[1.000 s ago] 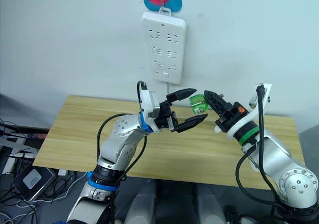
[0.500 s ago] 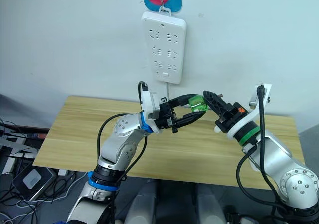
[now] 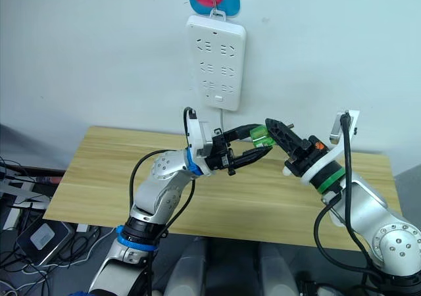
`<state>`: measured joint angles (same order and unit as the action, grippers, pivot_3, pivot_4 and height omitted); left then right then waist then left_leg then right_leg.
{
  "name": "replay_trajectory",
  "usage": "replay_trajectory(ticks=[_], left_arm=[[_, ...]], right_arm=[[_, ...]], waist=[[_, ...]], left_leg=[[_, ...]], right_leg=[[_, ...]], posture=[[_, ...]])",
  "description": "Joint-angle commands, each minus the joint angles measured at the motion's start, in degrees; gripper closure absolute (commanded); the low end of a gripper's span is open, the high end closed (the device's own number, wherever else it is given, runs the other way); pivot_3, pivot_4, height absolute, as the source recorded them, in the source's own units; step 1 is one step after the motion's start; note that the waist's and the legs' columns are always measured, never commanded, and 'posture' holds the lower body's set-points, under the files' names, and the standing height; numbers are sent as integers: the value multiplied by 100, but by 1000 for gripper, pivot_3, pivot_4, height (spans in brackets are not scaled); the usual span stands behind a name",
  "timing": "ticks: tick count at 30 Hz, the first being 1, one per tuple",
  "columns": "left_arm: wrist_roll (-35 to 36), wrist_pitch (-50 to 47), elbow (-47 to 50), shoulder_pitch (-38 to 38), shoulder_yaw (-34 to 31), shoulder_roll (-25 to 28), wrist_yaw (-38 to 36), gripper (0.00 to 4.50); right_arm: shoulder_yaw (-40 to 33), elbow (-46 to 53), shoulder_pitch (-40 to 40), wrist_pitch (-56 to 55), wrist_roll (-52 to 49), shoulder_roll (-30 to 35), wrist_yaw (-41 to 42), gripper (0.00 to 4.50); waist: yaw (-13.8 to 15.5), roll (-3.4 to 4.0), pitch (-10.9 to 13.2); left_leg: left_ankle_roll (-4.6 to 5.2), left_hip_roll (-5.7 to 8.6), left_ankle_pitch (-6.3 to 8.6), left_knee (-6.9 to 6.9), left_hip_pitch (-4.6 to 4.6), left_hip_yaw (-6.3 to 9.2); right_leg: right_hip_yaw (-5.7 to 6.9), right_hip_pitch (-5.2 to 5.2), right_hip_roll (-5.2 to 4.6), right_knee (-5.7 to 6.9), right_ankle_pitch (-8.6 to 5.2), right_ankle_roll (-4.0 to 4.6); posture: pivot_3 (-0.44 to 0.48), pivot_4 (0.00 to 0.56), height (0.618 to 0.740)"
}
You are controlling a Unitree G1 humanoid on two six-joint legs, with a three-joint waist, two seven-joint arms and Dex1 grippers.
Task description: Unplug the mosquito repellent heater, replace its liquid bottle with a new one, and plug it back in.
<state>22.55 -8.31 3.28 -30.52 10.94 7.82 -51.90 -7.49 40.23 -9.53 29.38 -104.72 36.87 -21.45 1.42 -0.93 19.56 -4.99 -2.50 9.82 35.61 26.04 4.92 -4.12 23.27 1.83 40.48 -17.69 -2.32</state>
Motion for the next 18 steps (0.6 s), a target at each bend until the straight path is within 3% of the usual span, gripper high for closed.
replay_trajectory(ticks=[1, 3, 6, 8, 10, 13, 18], left_arm=[[63, 153, -23, -93, -3, -18, -120, 2219], [142, 170, -126, -142, -25, 21, -298, 2219], [250, 207, -264, -209, -37, 132, -681, 2219], [274, 243, -324, -224, -12, 181, -856, 2219], [274, 262, -361, -244, 7, 188, -955, 2219], [264, 277, -381, -262, -15, 190, -1011, 2219], [253, 254, -267, -163, -41, 202, -964, 2219]], right_arm=[[-538, 204, 373, 320, -532, 557, 392, 523], [-1115, 41, 839, 921, -772, 1259, 997, 16], [-2147, -453, 1619, 2290, -4, 2569, 2695, 16], [-2194, -488, 2183, 2356, 1843, 3370, 4226, 16], [-2001, -756, 2727, 2082, 3476, 3978, 5123, 16], [-1765, -1337, 2850, 2325, 4179, 4026, 4904, 16], [-2203, -1906, 2777, 3466, 1858, 2858, 2183, 16]], waist=[[13, 0, 0], [22, 0, 0], [31, 1, -2], [16, 2, -4], [5, 2, -5], [5, 0, -4], [18, -6, 0]], left_leg=[[0, 1, 0, 0, 1, -1], [0, 2, 0, 1, 5, 1], [1, 9, 0, 4, 12, -2], [1, 3, 0, 6, 12, -2], [1, 1, 0, 5, 3, -5], [1, -2, 0, 8, 6, -6], [1, 2, 1, 10, 28, -5]], right_leg=[[0, 0, 0, -1, 0, 0], [2, 0, -1, -6, 0, 0], [2, -3, -9, -15, 1, -1], [3, -6, -7, -24, 5, -7], [2, -8, -3, -27, 5, -8], [0, -8, 1, -37, 8, -14], [-1, -7, -3, -50, 10, -16]], posture=[[156, 306, 740], [151, 307, 740], [146, 313, 740], [140, 314, 740], [139, 317, 740], [145, 319, 740], [163, 327, 740]])
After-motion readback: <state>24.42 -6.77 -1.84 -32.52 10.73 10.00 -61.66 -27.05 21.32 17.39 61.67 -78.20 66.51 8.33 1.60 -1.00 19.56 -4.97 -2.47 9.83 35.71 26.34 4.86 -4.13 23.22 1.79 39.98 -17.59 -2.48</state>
